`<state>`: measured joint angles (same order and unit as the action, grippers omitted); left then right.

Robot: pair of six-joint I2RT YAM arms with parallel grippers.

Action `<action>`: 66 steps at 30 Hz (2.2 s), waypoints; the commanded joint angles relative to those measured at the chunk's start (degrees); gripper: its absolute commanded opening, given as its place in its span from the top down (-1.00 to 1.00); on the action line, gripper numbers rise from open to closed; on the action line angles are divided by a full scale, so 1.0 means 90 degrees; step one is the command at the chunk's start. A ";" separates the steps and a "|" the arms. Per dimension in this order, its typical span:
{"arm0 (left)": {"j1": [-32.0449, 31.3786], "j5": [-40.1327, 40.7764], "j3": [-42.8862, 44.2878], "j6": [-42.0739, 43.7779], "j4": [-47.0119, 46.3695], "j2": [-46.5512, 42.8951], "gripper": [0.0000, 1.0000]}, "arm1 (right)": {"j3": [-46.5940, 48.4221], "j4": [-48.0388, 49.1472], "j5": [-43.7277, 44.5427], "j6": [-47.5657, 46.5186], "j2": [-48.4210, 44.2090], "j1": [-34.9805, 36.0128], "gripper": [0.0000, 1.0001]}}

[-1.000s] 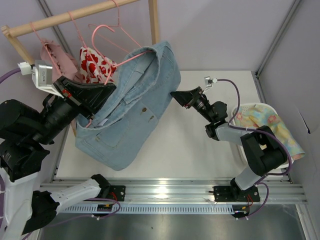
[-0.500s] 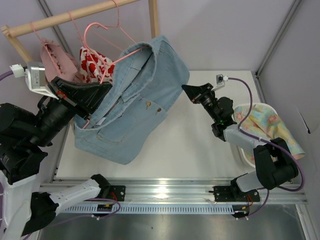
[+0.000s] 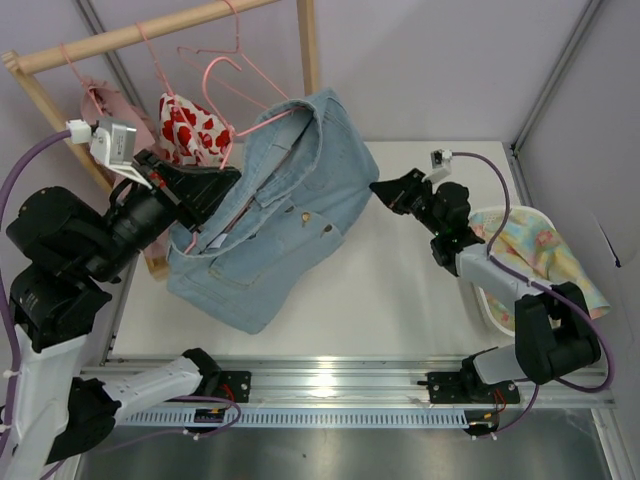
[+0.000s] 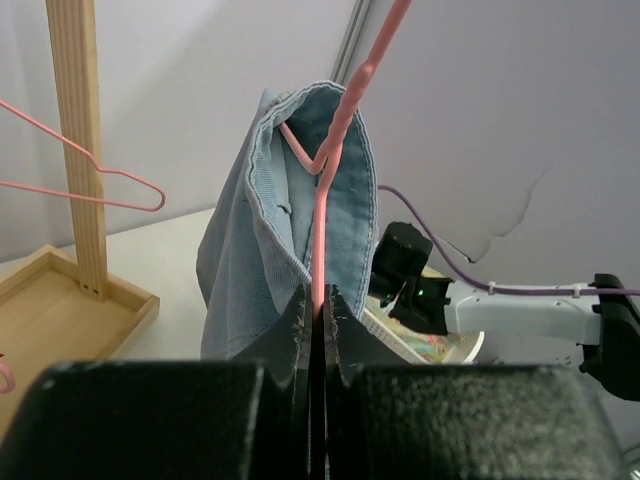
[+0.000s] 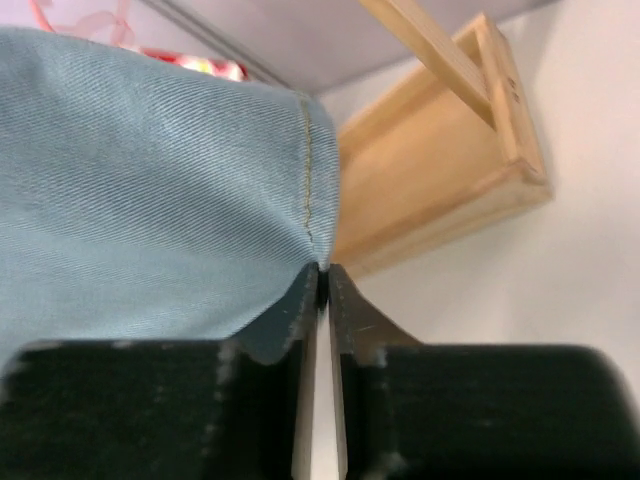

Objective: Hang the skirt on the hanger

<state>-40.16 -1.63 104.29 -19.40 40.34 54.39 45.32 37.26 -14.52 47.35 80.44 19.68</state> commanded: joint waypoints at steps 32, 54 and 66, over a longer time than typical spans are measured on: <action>0.0517 -0.3608 0.0072 0.0173 -0.0390 0.0646 1.00 | 0.2221 -0.4277 -0.3103 -0.6287 -0.1995 -0.0126 1.00; 0.0595 -0.3306 0.0239 0.0329 -0.0224 0.0461 1.00 | 0.2082 -0.4656 -0.2263 -0.5516 -0.1751 -0.1180 0.83; 0.0595 -0.1494 -0.0582 0.0486 0.0000 0.0431 1.00 | 0.3255 -0.5419 -0.1932 -0.3583 -0.2327 -0.1182 -0.72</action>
<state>-35.14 -24.03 99.39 -15.42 44.82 58.08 71.29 -10.94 -33.98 8.27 61.82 8.21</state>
